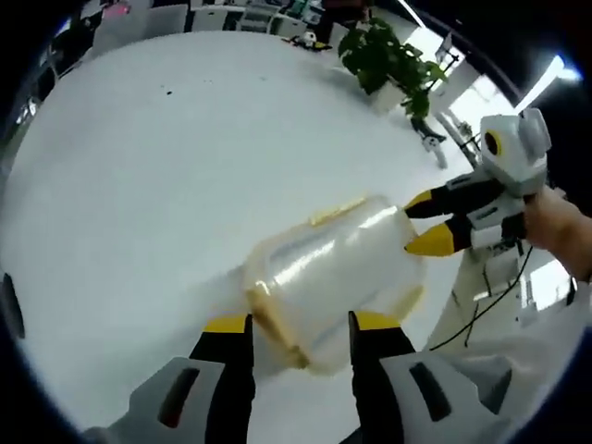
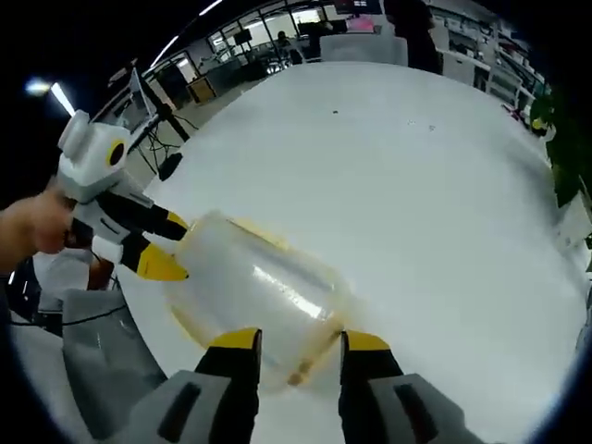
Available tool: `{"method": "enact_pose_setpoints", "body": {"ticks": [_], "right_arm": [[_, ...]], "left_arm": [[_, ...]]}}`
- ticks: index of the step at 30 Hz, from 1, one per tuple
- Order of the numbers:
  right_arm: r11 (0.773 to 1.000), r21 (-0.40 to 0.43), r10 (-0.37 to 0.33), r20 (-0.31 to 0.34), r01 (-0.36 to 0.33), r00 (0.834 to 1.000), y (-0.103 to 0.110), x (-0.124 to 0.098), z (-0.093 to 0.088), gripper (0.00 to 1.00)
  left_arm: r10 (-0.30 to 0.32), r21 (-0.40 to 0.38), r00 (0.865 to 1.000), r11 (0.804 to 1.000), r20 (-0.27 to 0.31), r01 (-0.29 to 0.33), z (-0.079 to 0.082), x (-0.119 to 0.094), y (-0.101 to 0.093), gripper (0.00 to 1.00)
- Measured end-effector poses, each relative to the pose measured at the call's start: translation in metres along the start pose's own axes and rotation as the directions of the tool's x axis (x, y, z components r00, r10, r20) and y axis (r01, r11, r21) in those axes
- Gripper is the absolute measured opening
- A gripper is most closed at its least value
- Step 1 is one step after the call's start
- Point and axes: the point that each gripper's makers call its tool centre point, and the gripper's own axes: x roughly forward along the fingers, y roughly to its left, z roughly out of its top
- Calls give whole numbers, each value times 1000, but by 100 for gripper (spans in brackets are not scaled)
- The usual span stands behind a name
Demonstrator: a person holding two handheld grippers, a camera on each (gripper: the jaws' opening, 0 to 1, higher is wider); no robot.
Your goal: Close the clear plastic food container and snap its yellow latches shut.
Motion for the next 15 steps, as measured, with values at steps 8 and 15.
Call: {"method": "enact_pose_setpoints", "body": {"ticks": [8,15], "right_arm": [[1000,0,-28,-48,28,998,3,1,-2,29],[999,34,-35,-58,37,998,2,1,1,29]], "left_arm": [[-7,-20,1000,1000,-3,7,0,2,-2,37],[-43,-43,999,998,-14,43,0,7,-1,33]]}}
